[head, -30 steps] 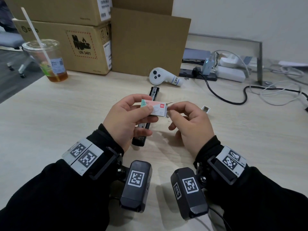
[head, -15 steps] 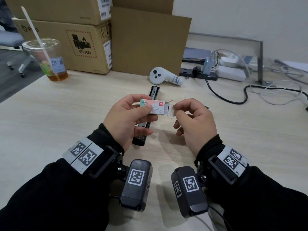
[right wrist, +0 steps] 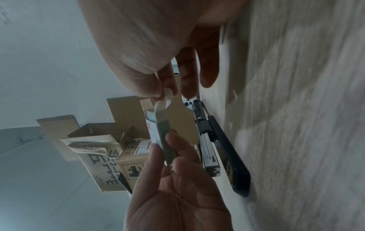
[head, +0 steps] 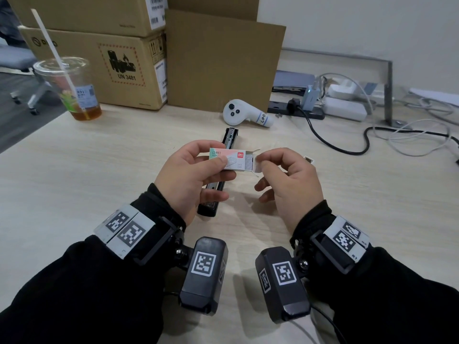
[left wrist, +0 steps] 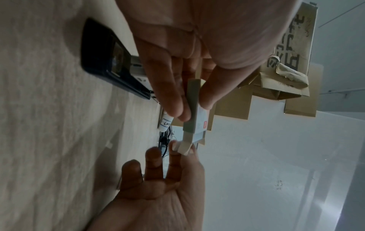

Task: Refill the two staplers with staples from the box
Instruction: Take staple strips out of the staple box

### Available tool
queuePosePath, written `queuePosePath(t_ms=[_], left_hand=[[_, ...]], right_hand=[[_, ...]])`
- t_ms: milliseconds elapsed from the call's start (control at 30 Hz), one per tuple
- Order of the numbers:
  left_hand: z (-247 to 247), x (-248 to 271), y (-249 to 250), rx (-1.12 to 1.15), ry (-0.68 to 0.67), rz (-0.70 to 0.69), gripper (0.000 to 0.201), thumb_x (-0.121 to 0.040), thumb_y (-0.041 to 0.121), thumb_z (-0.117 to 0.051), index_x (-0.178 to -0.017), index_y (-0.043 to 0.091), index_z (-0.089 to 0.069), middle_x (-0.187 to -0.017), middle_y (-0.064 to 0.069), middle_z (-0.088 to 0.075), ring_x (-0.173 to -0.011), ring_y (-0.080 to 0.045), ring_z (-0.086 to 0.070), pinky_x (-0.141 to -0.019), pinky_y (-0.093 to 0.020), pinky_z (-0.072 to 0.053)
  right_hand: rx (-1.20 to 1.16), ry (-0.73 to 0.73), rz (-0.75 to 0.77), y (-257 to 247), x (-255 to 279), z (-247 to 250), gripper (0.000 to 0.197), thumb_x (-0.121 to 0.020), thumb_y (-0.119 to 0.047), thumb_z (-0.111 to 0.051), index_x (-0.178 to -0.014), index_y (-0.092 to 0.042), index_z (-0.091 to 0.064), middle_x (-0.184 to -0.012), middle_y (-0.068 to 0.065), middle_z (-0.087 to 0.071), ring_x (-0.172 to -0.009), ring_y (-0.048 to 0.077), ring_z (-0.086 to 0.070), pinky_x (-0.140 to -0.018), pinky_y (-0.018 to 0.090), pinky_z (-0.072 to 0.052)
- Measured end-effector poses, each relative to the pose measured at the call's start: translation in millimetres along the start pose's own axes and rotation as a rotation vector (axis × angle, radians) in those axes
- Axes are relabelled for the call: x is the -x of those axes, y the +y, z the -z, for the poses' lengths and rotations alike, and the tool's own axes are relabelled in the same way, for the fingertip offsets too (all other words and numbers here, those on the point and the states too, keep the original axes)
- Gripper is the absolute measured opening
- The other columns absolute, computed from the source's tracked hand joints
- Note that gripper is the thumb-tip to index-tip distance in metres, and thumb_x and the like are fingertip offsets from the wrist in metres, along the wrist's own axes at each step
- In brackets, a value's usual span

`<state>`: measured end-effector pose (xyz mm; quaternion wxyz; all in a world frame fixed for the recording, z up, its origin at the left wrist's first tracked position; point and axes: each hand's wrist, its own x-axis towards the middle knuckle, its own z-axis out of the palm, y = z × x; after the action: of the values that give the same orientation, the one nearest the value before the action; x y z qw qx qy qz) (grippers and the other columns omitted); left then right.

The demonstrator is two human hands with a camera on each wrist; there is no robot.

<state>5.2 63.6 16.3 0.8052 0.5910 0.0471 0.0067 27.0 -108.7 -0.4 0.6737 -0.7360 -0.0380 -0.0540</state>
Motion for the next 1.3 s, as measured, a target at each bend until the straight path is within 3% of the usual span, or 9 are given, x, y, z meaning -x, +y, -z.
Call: queuePosePath(t_ms=[100,233,400,533,667,800,933,1300], left_hand=[[0.4,-0.3,-0.7,-0.010,-0.009,-0.005,0.016,-0.092,0.008,-0.065,-0.104,0.017,-0.067,-0.093,-0.008,-0.080,-0.076,-0.018,-0.074,-0.046,-0.027,-0.055],[0.2,-0.1,-1.7,-0.013,-0.016,-0.014,0.017,-0.091,0.008,-0.067,-0.106,0.016,-0.067,-0.095,-0.009,-0.079,-0.078,-0.019,-0.075,-0.047,-0.027,-0.055],[0.4,0.0,-2.9,-0.018,-0.024,-0.017,0.019,-0.090,0.007,-0.067,-0.106,0.016,-0.067,-0.096,-0.009,-0.079,-0.079,-0.019,-0.075,-0.047,-0.027,-0.055],[0.1,-0.1,-3.3,-0.023,-0.029,-0.017,0.019,-0.090,0.006,-0.067,-0.106,0.016,-0.067,-0.098,-0.010,-0.079,-0.080,-0.020,-0.076,-0.047,-0.027,-0.056],[0.8,-0.6,-3.1,-0.026,-0.033,-0.021,0.020,-0.091,0.006,-0.067,-0.108,0.016,-0.066,-0.099,-0.012,-0.079,-0.081,-0.021,-0.075,-0.048,-0.028,-0.057],[1.5,-0.1,-4.1,-0.061,-0.047,-0.033,0.022,-0.090,0.008,-0.068,-0.110,0.017,-0.066,-0.101,-0.012,-0.078,-0.085,-0.023,-0.076,-0.050,-0.029,-0.057],[1.4,-0.1,-5.3,-0.085,-0.055,-0.041,0.021,-0.090,0.007,-0.068,-0.108,0.019,-0.067,-0.100,-0.011,-0.079,-0.088,-0.025,-0.076,-0.049,-0.029,-0.057],[1.1,0.4,-4.4,-0.090,-0.039,-0.044,0.021,-0.091,0.009,-0.068,-0.109,0.019,-0.067,-0.099,-0.009,-0.079,-0.087,-0.023,-0.076,-0.050,-0.030,-0.057]], right_hand=[[-0.016,-0.042,-0.042,-0.4,1.0,-0.3,0.012,-0.092,-0.029,-0.066,-0.087,-0.022,-0.074,-0.083,0.009,-0.073,-0.065,0.018,-0.067,-0.049,0.030,-0.053],[-0.003,-0.059,-0.031,-3.2,1.7,0.0,0.016,-0.087,-0.034,-0.074,-0.090,-0.019,-0.076,-0.070,-0.002,-0.070,-0.064,0.009,-0.068,-0.050,0.031,-0.053],[-0.004,-0.064,-0.058,-3.9,2.2,0.1,0.010,-0.082,-0.032,-0.079,-0.085,-0.024,-0.073,-0.068,0.001,-0.068,-0.054,0.006,-0.063,-0.046,0.028,-0.051],[-0.009,-0.066,-0.077,-4.6,1.8,0.3,0.012,-0.084,-0.030,-0.078,-0.089,-0.020,-0.074,-0.066,-0.001,-0.066,-0.041,0.003,-0.056,-0.041,0.021,-0.044],[0.005,-0.062,-0.067,-1.1,0.0,0.2,0.017,-0.087,-0.029,-0.075,-0.093,-0.012,-0.075,-0.071,0.004,-0.067,-0.043,0.007,-0.057,-0.040,0.023,-0.042],[0.015,-0.054,-0.077,1.4,-1.6,-0.6,0.011,-0.088,-0.026,-0.074,-0.088,-0.015,-0.074,-0.073,0.004,-0.068,-0.046,0.019,-0.057,-0.040,0.025,-0.044],[0.017,-0.055,-0.093,1.9,-2.6,-0.6,0.008,-0.088,-0.025,-0.073,-0.082,-0.019,-0.072,-0.063,0.001,-0.066,-0.035,0.017,-0.053,-0.040,0.024,-0.042],[-0.004,-0.043,-0.108,2.7,-3.0,0.5,0.013,-0.087,-0.027,-0.074,-0.087,-0.014,-0.073,-0.060,0.000,-0.065,-0.037,0.021,-0.054,-0.042,0.026,-0.039]])
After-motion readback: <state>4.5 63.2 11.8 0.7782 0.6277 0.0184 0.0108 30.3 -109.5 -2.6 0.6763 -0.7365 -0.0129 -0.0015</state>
